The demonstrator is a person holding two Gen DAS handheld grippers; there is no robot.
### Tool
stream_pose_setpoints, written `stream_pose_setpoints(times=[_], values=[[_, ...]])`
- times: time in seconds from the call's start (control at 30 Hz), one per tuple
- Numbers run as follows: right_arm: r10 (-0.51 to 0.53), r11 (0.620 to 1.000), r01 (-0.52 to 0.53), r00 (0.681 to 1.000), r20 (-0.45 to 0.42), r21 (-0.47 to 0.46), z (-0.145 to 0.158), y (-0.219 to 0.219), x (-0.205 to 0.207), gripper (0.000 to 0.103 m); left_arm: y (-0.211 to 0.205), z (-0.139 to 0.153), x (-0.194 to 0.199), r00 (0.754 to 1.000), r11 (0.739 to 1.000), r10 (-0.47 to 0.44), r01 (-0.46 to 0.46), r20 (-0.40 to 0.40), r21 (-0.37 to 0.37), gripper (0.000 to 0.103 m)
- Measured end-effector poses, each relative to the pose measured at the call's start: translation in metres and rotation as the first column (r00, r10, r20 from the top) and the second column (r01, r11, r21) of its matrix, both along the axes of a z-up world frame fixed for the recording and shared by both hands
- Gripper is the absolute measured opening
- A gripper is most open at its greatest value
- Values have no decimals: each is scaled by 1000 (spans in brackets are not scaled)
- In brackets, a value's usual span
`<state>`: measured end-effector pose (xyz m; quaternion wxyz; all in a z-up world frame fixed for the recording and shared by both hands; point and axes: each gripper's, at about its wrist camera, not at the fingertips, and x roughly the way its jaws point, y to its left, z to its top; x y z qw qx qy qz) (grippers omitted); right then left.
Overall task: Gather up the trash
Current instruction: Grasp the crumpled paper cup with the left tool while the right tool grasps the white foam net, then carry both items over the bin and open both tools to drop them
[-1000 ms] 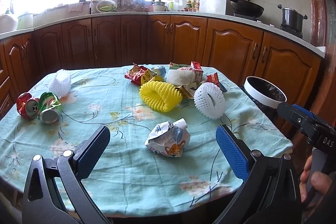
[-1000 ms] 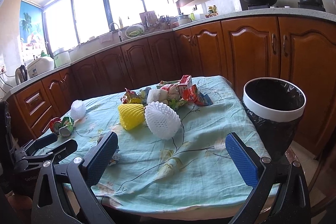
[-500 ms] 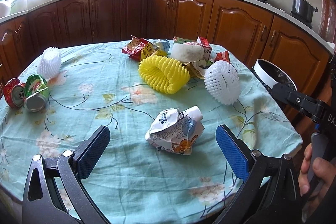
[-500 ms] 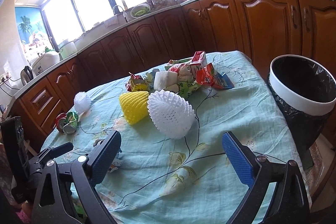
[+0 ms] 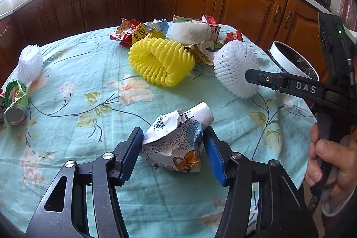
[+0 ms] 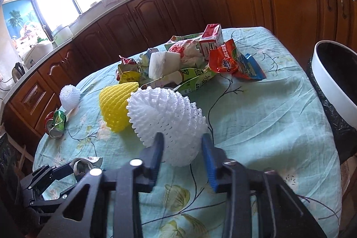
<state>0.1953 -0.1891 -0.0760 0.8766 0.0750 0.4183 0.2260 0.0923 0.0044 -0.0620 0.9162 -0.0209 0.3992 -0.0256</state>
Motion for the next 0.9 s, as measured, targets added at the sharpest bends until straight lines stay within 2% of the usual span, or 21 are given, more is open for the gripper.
stream_pose_setpoints(times=[0.03,0.13,0.3,0.53,0.67,0.9], values=[[1,1000,-1,1000,-1,6,-1,-1,0,10,-2,0,1,1000,1000,-7,7,2,6,49],[0,1000,0,1000,31,27,7,-6,-8,9,-5,3,2,1000,1000,-28,28,10,-4,44],[-17,998,14,998,52,60,20,-24,-19,9,-17,17,8,996,997,-77,77,42,-18,43],[-109,991,103,992,67,80,31,-71,-33,9,-41,31,23,988,989,-140,143,58,-47,43],[-174,982,168,982,77,83,38,-102,-40,9,-55,34,34,983,982,-172,176,59,-73,43],[-280,958,274,956,85,80,45,-150,-45,9,-90,46,50,967,966,-239,245,84,-77,43]])
